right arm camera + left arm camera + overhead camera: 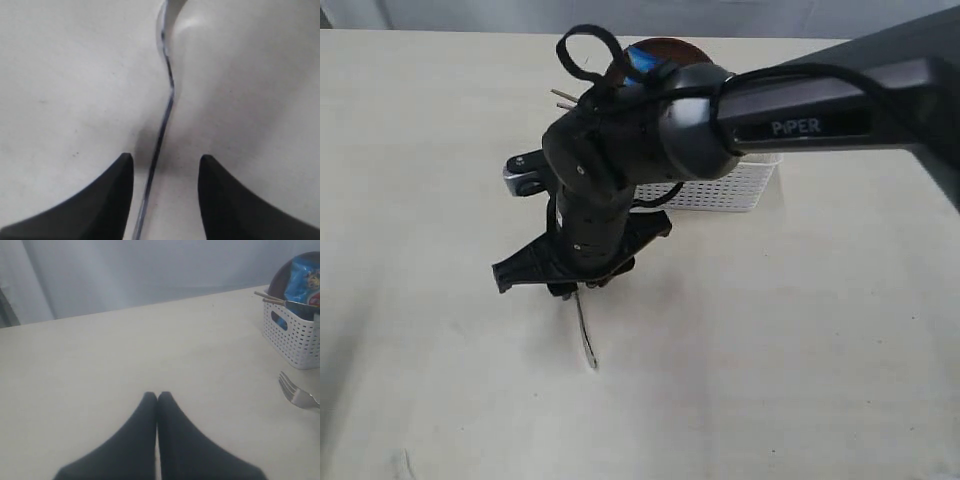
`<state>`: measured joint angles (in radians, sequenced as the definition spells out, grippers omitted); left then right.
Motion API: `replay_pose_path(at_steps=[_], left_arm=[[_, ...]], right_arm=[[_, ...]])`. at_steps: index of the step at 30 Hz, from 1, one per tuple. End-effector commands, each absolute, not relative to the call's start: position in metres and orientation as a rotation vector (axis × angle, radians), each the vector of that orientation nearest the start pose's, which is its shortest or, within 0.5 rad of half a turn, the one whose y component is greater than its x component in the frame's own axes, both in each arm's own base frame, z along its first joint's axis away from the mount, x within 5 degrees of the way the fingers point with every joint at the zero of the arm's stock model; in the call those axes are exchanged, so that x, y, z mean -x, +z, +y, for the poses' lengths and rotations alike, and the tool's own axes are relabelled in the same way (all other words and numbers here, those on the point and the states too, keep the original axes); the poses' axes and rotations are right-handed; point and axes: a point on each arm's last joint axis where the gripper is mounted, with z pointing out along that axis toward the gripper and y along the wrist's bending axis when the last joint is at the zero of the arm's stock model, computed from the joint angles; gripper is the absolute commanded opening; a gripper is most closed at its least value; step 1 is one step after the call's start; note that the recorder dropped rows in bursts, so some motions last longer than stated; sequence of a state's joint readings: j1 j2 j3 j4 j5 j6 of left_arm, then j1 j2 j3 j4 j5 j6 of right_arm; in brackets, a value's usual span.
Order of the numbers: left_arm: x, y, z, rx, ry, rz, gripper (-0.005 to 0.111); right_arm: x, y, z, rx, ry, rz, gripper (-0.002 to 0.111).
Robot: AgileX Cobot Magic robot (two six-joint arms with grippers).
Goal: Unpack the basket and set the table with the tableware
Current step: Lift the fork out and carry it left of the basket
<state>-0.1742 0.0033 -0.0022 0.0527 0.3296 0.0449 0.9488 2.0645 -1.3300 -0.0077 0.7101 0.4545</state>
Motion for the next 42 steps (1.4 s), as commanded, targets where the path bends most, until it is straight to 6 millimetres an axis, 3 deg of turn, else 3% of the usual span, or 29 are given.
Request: replay_pose_path(at_steps=[1,4,5,9,12,16,23,31,35,40,42], left_arm=[[-0.053,0.184,-0.008,-0.227,-0.042,1.791,0.000],[-0.053,0.184,-0.008,-0.227,-0.042,1.791,0.000],[-0.053,0.184,-0.008,-0.227,-0.042,1.791,0.000],[-0.053,0.184,-0.008,-0.227,-0.042,1.791,0.000],[-0.053,0.184,-0.008,-0.227,-0.042,1.791,0.000],[-0.053,0.184,-0.008,-0.227,-0.042,1.791,0.000],[-0.053,0.184,-0.008,-0.227,-0.042,1.791,0.000],[-0.053,0.184,-0.008,-0.227,-0.042,1.791,0.000],[-0.053,0.184,-0.008,-0.227,-0.042,1.791,0.000],[-0.053,0.184,-0.008,-0.227,-0.042,1.791,0.000],[-0.053,0.184,-0.008,-0.227,-0.042,1.791,0.000]], right_arm=[[-0.232,0.123,0.327,0.811,0.165,2.876,0.029],[-0.233,0.124,0.324,0.886,0.105,2.852,0.003],[-0.233,0.124,0.322,0.912,0.079,2.842,0.000],[-0.238,0.130,0.315,1.044,-0.084,2.752,-0.001],[-0.235,0.142,0.316,1.214,-0.261,2.574,-0.001],[-0.221,0.156,0.330,1.499,-0.604,2.164,-0.001],[-0.185,0.151,0.357,1.801,-0.775,1.555,-0.001],[-0.183,0.127,0.348,1.903,-0.854,1.493,0.000],[-0.181,0.123,0.348,1.908,-0.818,1.537,0.015],[-0.181,0.123,0.346,1.897,-0.844,1.553,0.053],[-0.180,0.123,0.343,1.884,-0.871,1.585,0.054]])
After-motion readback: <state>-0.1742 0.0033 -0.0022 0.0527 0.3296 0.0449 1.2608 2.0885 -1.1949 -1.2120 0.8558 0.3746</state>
